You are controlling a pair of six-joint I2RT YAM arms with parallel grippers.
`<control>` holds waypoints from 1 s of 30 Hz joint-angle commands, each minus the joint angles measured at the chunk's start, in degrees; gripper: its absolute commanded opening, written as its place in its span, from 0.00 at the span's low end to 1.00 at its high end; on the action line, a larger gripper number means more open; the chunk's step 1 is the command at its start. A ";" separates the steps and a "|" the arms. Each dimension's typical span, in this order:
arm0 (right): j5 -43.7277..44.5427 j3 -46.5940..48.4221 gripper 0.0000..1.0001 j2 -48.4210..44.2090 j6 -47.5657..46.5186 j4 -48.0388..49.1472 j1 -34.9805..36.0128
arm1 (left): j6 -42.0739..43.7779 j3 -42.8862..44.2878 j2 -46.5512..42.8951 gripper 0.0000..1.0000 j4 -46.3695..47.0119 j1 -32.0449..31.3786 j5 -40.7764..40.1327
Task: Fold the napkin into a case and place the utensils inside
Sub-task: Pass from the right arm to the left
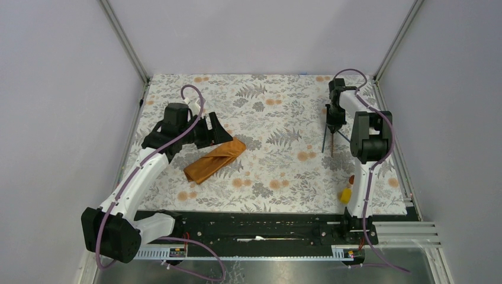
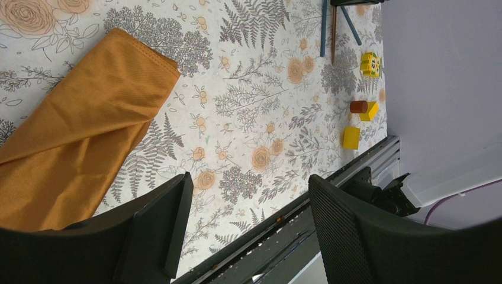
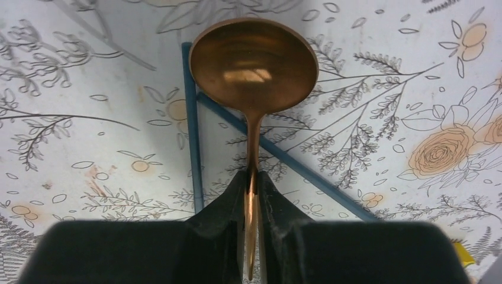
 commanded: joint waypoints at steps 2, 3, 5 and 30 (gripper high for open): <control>7.51 2.57 0.07 -6.95 -4.43 -0.98 3.49 | 1.21 3.70 0.39 0.77 0.18 -0.21 1.10; 8.55 3.38 0.07 -8.76 -4.98 -1.86 4.16 | 1.29 4.00 0.46 0.77 0.11 -0.19 1.19; 7.57 3.26 0.05 -13.13 -7.54 -2.20 6.08 | 1.37 4.28 0.55 0.77 0.33 -0.20 1.44; -36.27 -18.75 0.00 -30.45 -37.46 8.21 41.61 | -6.09 -6.30 9.88 0.54 8.02 0.45 15.46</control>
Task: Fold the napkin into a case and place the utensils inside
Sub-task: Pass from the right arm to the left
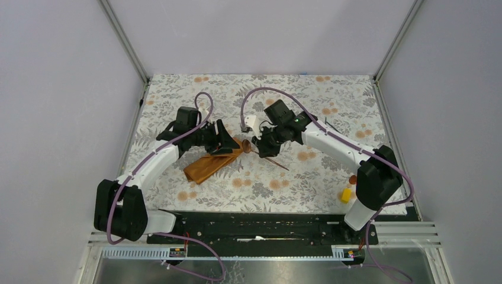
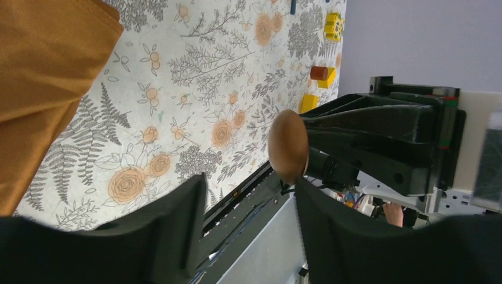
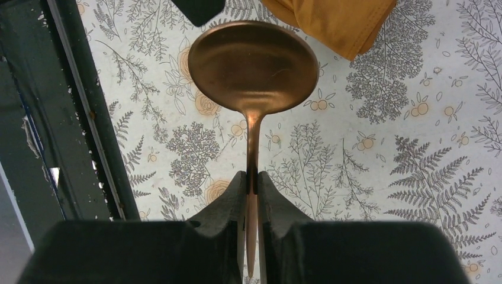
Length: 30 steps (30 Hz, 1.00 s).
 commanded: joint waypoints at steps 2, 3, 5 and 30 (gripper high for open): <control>-1.37 2.07 0.00 0.56 -2.69 -1.34 2.10 | 2.08 -2.77 -0.37 0.56 0.50 0.17 2.54; -1.14 2.27 0.00 0.72 -2.81 -1.74 2.23 | 2.21 -2.74 -0.55 0.61 0.32 0.13 2.64; -0.78 2.33 0.00 1.01 -2.92 -1.73 2.54 | 2.98 -2.06 -1.44 0.67 -0.79 0.12 2.29; 2.27 4.39 0.00 2.80 -2.65 -3.07 5.10 | 2.32 2.12 1.42 0.50 -3.00 -3.83 -1.80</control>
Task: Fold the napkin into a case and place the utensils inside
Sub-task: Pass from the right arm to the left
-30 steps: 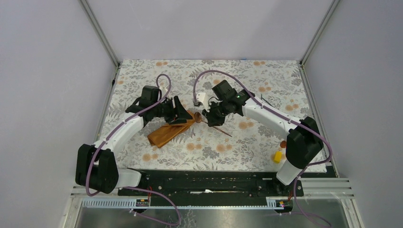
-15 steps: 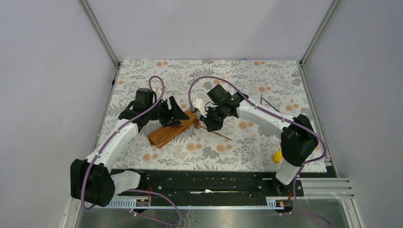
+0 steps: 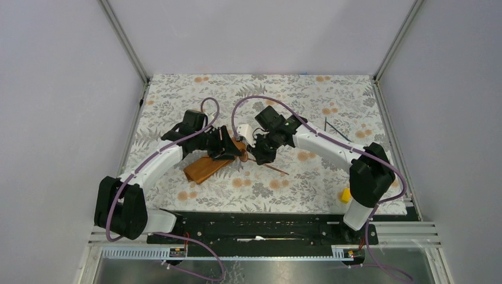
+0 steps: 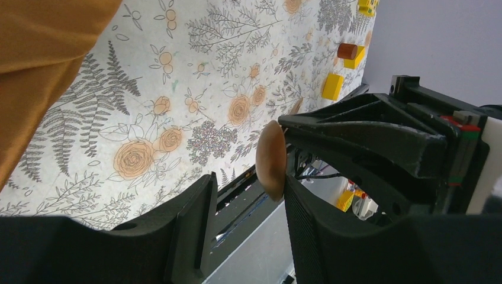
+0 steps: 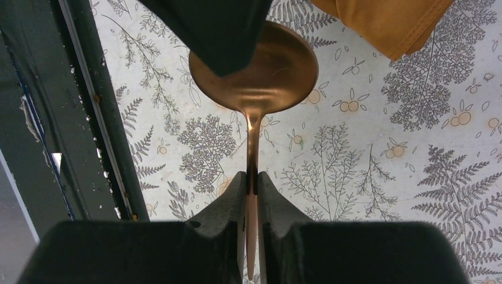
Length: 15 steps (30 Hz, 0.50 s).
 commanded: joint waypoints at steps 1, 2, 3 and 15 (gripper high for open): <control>0.09 3.25 0.00 -0.21 -0.98 0.23 1.25 | 1.25 3.37 1.13 0.49 1.61 -0.89 1.00; 0.11 3.38 0.00 -0.15 -1.02 0.19 1.34 | 1.30 3.41 1.36 0.47 1.69 -0.96 1.16; 0.16 3.48 0.00 0.00 -1.01 0.16 1.34 | 1.29 3.47 1.61 0.43 1.61 -1.00 1.03; 6.66 0.04 0.37 -0.67 9.77 13.02 2.31 | 4.25 6.01 0.30 0.00 -11.22 -0.57 -17.77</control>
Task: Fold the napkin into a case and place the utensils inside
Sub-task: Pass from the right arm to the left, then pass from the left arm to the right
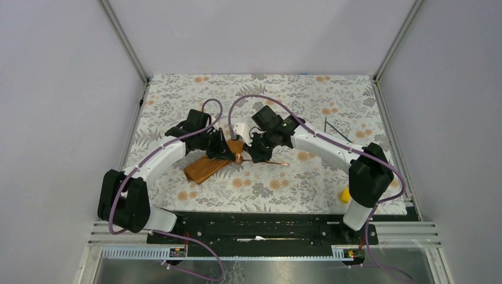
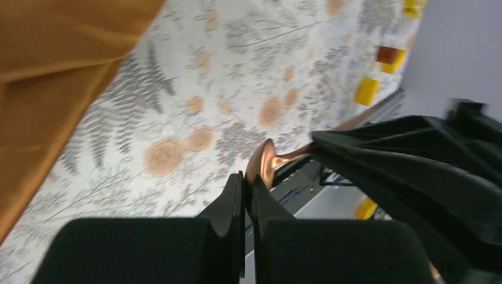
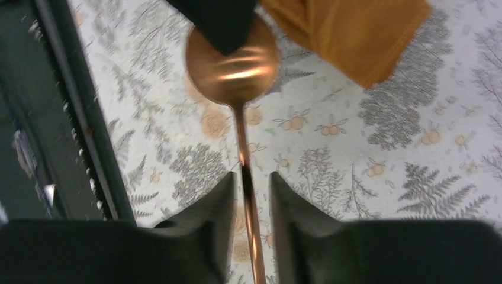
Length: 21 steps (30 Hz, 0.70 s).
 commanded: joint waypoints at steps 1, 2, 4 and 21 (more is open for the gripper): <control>9.05 -2.69 0.49 -1.97 11.13 13.82 0.91 | -0.16 2.62 -5.01 0.00 -6.65 0.99 -14.95; 12.18 -4.23 0.55 -2.65 14.79 17.31 0.87 | -0.97 1.82 -6.79 0.00 -7.95 1.79 -18.72; 15.02 -6.14 0.65 -3.08 20.40 22.49 0.61 | -3.21 0.13 -11.04 0.00 -11.16 4.30 -24.11; -20.56 -25.44 0.96 -5.08 80.85 68.81 -19.78 | -5.14 -6.90 -28.71 0.00 -7.75 12.77 -19.38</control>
